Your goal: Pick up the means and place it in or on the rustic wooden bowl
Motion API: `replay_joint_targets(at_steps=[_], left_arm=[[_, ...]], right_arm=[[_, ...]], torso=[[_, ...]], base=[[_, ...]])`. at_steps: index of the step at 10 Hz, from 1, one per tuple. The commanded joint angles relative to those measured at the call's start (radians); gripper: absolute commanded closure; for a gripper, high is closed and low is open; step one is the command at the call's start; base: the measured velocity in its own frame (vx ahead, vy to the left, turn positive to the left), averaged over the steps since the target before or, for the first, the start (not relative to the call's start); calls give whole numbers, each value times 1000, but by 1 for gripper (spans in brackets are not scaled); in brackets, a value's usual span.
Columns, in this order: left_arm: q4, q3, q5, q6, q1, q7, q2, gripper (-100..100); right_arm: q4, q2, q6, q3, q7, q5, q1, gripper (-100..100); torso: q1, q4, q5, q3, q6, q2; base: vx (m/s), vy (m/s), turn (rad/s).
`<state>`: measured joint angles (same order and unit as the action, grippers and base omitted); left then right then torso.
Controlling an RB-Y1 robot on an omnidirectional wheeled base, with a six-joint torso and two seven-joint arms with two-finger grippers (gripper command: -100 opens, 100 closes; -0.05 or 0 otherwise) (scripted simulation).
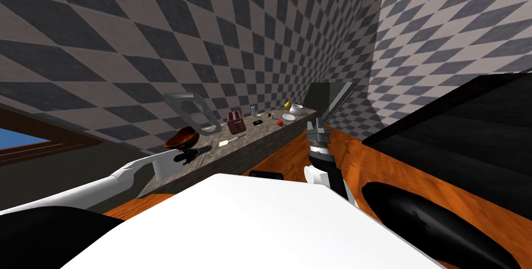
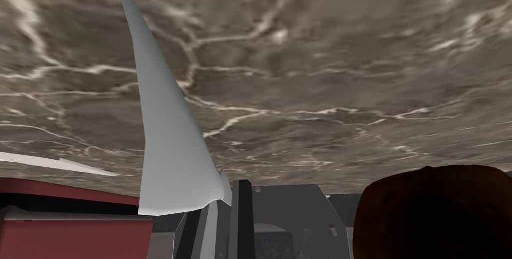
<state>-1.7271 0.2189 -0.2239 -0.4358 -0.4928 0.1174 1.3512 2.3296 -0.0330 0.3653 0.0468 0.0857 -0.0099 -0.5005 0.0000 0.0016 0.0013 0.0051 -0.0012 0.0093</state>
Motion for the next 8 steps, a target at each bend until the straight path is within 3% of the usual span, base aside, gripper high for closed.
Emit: replay_joint_targets(at_steps=[1, 8], left_arm=[[4, 17, -38, 3, 19, 18, 24, 100], [15, 102, -233, 16, 115, 102, 148, 100]], right_arm=[[0, 0, 0, 0, 0, 0, 0, 0], [0, 0, 0, 0, 0, 0, 0, 0]], torso=[[0, 0, 0, 0, 0, 0], [1, 0, -1, 1, 0, 2]], base=[[-127, -11, -75], [-150, -9, -91]])
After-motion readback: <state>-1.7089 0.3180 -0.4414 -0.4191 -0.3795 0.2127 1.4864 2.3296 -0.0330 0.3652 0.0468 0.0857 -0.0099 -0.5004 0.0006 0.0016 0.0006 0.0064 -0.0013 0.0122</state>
